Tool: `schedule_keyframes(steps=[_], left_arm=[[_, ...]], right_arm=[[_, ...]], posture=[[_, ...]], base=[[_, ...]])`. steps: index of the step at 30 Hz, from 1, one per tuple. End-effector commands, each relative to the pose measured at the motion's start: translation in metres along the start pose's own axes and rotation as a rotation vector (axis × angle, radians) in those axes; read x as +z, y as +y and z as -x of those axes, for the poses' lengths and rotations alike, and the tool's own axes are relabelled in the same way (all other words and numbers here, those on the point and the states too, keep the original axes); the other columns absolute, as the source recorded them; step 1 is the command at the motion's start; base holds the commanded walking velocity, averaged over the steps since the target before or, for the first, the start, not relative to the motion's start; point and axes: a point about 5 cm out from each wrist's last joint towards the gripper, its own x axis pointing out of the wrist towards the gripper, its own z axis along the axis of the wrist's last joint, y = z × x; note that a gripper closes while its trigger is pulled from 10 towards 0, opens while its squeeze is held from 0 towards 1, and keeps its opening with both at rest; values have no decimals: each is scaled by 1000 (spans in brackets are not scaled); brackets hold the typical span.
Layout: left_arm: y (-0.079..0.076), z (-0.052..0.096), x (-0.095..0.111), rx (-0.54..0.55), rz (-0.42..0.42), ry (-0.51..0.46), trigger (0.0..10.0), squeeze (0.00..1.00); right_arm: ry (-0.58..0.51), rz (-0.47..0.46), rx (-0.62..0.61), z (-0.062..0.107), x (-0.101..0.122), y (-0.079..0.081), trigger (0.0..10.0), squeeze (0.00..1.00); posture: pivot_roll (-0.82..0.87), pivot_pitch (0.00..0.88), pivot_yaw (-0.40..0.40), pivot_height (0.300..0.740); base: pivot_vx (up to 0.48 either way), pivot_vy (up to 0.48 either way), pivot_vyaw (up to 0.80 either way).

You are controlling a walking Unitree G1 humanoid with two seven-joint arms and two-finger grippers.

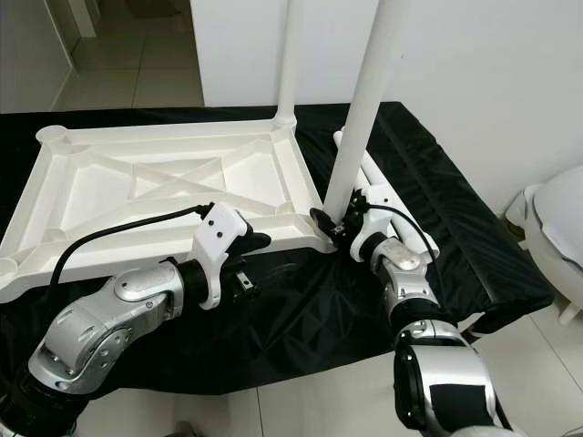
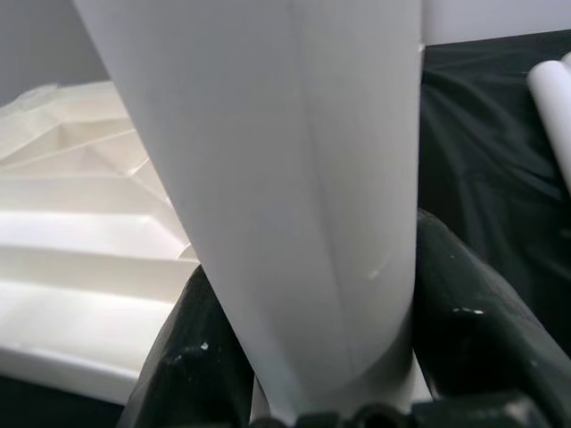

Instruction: Building children table

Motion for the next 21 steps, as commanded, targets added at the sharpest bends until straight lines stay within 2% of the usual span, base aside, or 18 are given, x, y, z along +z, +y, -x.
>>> schedule_keyframes(steps=[1, 2, 7, 10, 11, 12, 17, 19, 20, 21], left_arm=[[-1, 0, -2, -9, -2, 8, 10000, 0], [-1, 0, -2, -9, -2, 8, 10000, 0], [-4, -1, -3, -24, -3, 12, 10000, 0], [-4, 0, -3, -25, -2, 12, 10000, 0], [-4, 0, -3, -25, -1, 12, 10000, 0], [-4, 0, -3, -25, -1, 12, 10000, 0], [-6, 0, -3, -28, 0, 12, 10000, 0], [-6, 0, -4, -28, 0, 13, 10000, 0], [-6, 0, -4, -31, 2, 12, 10000, 0], [-6, 0, -4, -31, 2, 12, 10000, 0]], right_arm=[[48, -64, -76, 2, -15, 5, 0, 0], [48, -64, -76, 2, -15, 5, 0, 0], [9, -117, -264, -7, -12, 19, 0, 0], [9, -113, -322, -9, -12, 26, 0, 0], [19, -89, -381, -9, -13, 33, 0, 0], [19, -89, -381, -9, -13, 33, 0, 0], [52, -78, -558, -9, -16, 50, 0, 0], [57, -79, -577, -9, -17, 53, 0, 0], [60, -112, -605, -12, -17, 64, 0, 0], [60, -112, -605, -12, -17, 64, 0, 0]], posture=[[-1, 24, -41, 740], [-1, 24, -41, 740], [2, 19, -42, 740], [3, 15, -41, 740], [5, 13, -42, 740], [5, 13, -42, 740], [10, 5, -48, 740], [10, 5, -48, 740], [7, 2, -47, 740], [7, 2, -47, 740]], base=[[0, 0, 0], [0, 0, 0], [0, 0, 0], [0, 0, 0], [0, 0, 0], [0, 0, 0], [0, 0, 0], [0, 0, 0], [0, 0, 0], [0, 0, 0]])
